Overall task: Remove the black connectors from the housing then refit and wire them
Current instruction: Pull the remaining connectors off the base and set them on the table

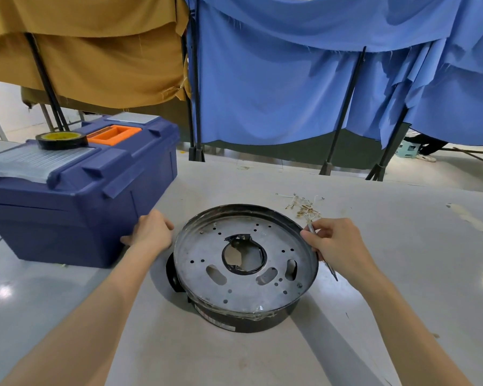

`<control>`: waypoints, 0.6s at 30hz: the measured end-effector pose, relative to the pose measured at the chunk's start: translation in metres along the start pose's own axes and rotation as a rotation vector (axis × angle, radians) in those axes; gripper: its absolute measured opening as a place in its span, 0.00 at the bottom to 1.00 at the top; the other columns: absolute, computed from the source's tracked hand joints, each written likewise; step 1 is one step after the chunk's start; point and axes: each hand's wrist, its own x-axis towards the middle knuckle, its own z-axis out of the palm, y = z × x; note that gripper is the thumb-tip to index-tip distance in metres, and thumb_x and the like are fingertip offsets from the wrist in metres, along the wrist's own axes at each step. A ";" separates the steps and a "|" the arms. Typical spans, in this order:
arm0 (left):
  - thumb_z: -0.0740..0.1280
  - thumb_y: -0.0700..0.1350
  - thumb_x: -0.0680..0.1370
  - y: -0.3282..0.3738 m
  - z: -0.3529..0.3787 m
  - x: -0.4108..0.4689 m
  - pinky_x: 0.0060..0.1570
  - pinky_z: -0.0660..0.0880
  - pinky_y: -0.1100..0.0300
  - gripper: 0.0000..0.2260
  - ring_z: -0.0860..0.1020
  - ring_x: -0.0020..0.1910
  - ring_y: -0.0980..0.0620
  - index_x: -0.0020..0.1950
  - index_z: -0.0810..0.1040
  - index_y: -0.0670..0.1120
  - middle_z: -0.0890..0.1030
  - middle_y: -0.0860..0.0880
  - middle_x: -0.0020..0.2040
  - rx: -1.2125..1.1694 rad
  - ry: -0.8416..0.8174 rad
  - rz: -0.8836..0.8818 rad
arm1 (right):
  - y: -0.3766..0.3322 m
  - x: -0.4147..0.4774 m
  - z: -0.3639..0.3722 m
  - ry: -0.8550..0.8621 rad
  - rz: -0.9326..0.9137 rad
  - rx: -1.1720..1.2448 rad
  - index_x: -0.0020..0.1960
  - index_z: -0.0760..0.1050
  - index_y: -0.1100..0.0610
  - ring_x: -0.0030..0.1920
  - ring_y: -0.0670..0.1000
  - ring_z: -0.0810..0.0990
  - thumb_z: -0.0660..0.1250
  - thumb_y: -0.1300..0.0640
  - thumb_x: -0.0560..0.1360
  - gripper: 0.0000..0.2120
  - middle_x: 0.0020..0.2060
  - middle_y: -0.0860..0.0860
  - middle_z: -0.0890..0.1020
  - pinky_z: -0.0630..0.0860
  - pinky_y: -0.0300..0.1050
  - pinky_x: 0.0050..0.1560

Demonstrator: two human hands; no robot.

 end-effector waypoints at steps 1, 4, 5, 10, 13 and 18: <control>0.64 0.36 0.77 -0.002 0.001 0.000 0.59 0.66 0.43 0.12 0.72 0.53 0.40 0.51 0.83 0.50 0.78 0.43 0.55 0.021 -0.007 -0.005 | 0.000 0.000 0.000 -0.001 0.000 -0.003 0.40 0.81 0.55 0.30 0.54 0.74 0.71 0.56 0.74 0.05 0.30 0.58 0.80 0.79 0.58 0.40; 0.61 0.33 0.76 -0.007 0.005 0.001 0.54 0.68 0.44 0.14 0.72 0.53 0.39 0.48 0.83 0.48 0.78 0.42 0.53 0.066 -0.007 0.025 | -0.001 0.000 0.000 -0.003 -0.003 -0.012 0.41 0.81 0.55 0.28 0.53 0.73 0.71 0.56 0.74 0.05 0.29 0.55 0.79 0.78 0.56 0.38; 0.61 0.33 0.77 -0.009 0.007 0.002 0.54 0.68 0.45 0.14 0.72 0.54 0.39 0.50 0.83 0.48 0.78 0.42 0.54 0.069 -0.002 0.043 | -0.001 0.000 0.000 -0.007 -0.004 -0.012 0.41 0.81 0.56 0.28 0.53 0.73 0.71 0.56 0.75 0.05 0.28 0.54 0.79 0.77 0.55 0.37; 0.60 0.33 0.78 -0.008 0.006 0.004 0.57 0.72 0.45 0.14 0.76 0.55 0.39 0.55 0.81 0.47 0.80 0.43 0.56 -0.033 0.009 0.197 | -0.001 0.002 -0.001 -0.034 0.006 0.007 0.42 0.82 0.56 0.25 0.49 0.74 0.71 0.56 0.75 0.05 0.27 0.51 0.78 0.72 0.42 0.31; 0.59 0.28 0.75 0.007 -0.007 0.003 0.56 0.76 0.50 0.17 0.80 0.50 0.47 0.48 0.83 0.45 0.83 0.44 0.50 -0.207 0.093 0.297 | 0.000 0.003 -0.007 -0.048 0.045 0.114 0.40 0.82 0.58 0.22 0.49 0.75 0.71 0.58 0.74 0.06 0.25 0.53 0.79 0.70 0.36 0.24; 0.55 0.27 0.74 0.039 -0.032 -0.006 0.60 0.72 0.43 0.21 0.80 0.48 0.48 0.42 0.80 0.49 0.79 0.53 0.39 -0.207 0.186 0.458 | 0.015 0.011 -0.021 0.061 0.217 0.256 0.41 0.80 0.66 0.23 0.54 0.79 0.72 0.60 0.74 0.09 0.26 0.56 0.77 0.77 0.44 0.26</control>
